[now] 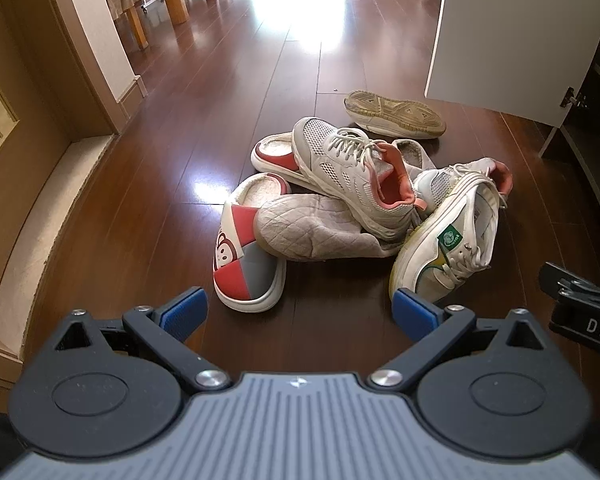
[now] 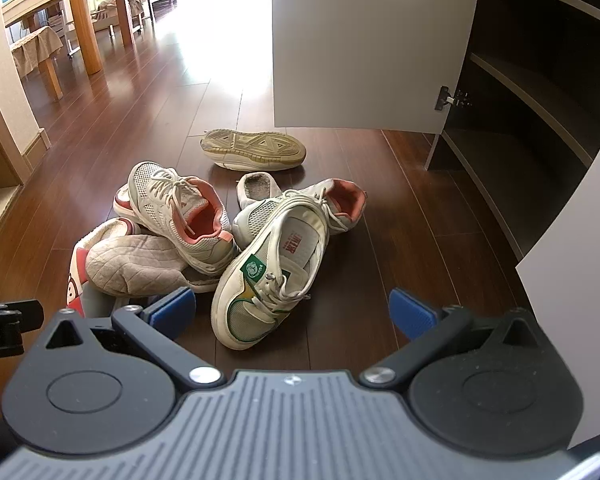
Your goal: Organize scattered shoes
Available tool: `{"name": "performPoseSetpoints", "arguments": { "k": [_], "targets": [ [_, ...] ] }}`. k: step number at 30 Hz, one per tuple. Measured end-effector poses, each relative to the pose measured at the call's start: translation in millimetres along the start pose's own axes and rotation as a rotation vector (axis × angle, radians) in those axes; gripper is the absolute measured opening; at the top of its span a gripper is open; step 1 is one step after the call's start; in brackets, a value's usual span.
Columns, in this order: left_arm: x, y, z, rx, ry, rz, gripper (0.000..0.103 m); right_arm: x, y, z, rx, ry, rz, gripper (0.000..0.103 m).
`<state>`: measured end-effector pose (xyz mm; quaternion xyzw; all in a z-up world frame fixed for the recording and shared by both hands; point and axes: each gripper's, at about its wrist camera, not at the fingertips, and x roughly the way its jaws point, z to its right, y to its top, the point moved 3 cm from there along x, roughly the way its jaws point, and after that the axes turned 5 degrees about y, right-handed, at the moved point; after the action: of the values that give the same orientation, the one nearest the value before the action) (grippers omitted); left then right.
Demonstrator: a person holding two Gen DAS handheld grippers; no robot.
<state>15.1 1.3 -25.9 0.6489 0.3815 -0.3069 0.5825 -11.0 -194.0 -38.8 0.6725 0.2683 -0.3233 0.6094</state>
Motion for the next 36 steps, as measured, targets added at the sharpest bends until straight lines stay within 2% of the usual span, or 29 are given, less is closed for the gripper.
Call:
{"name": "performPoseSetpoints", "arguments": {
  "k": [36],
  "targets": [
    [2.9, -15.0, 3.5, 0.016, 0.012, -0.001, 0.101, -1.3, 0.3, -3.9, -0.018, -0.013, -0.007, 0.102]
  ]
}}
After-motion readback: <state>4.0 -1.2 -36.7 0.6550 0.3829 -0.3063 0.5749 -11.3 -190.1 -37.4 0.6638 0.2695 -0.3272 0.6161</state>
